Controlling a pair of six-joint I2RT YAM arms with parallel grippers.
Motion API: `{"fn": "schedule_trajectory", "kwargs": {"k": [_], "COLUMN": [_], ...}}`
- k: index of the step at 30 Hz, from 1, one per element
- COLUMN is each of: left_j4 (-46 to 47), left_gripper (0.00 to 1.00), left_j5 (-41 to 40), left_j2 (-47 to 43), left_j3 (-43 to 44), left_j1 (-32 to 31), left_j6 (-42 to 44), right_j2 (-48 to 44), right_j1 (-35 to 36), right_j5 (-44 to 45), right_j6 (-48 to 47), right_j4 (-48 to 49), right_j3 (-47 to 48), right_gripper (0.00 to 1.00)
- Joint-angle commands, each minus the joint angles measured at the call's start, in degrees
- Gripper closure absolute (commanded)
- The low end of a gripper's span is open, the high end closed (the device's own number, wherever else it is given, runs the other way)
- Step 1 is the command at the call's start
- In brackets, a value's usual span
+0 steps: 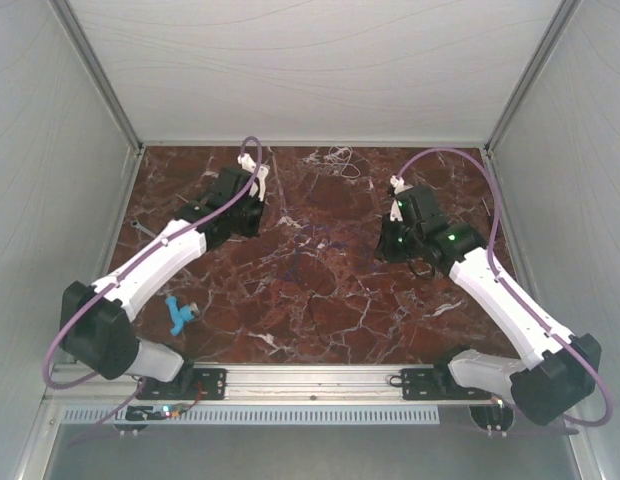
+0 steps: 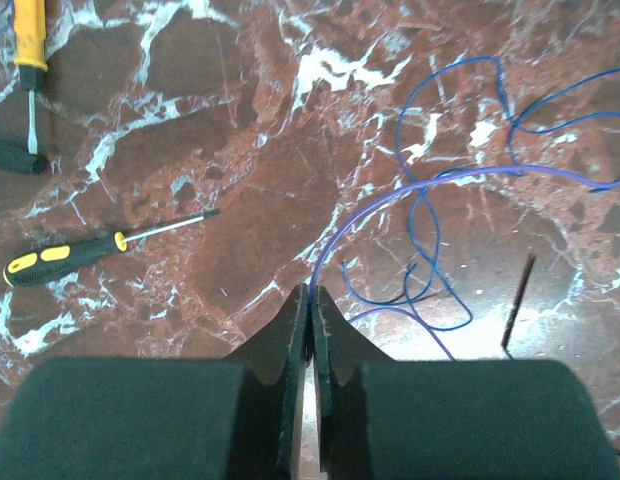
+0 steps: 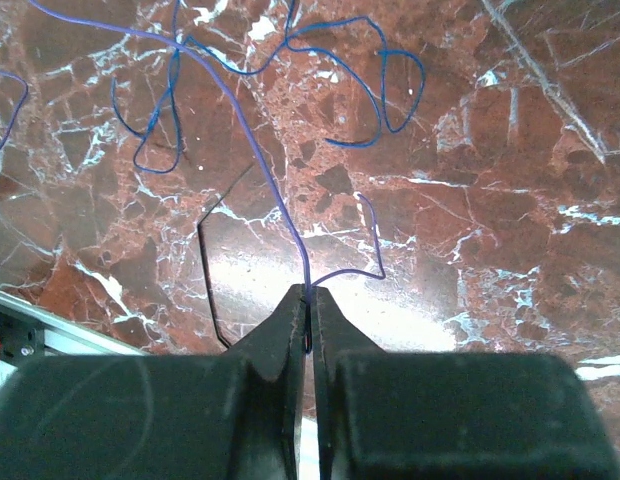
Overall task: Zip-tie the wires
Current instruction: Straighten the cable at the center of the board.
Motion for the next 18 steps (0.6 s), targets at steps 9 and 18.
{"fn": "schedule_trajectory", "kwargs": {"k": [9,18], "left_j4": [-1.3,-3.2], "left_gripper": [1.00,1.00], "left_j5": [-5.3,-4.9], "left_j2": [6.8,13.1], "left_j3": [0.7,4.1], "left_j1": [0.0,0.0], "left_j6": [-0.6,-2.5], "right_j2": [8.4,15.7], "right_j1": [-1.4,-1.8], "right_j5": [-4.6,-4.1], "right_j6": [0.8,0.8], "right_j4": [6.5,9.4], "right_j3": [-1.9,-2.4], "right_gripper": [1.00,1.00]}}
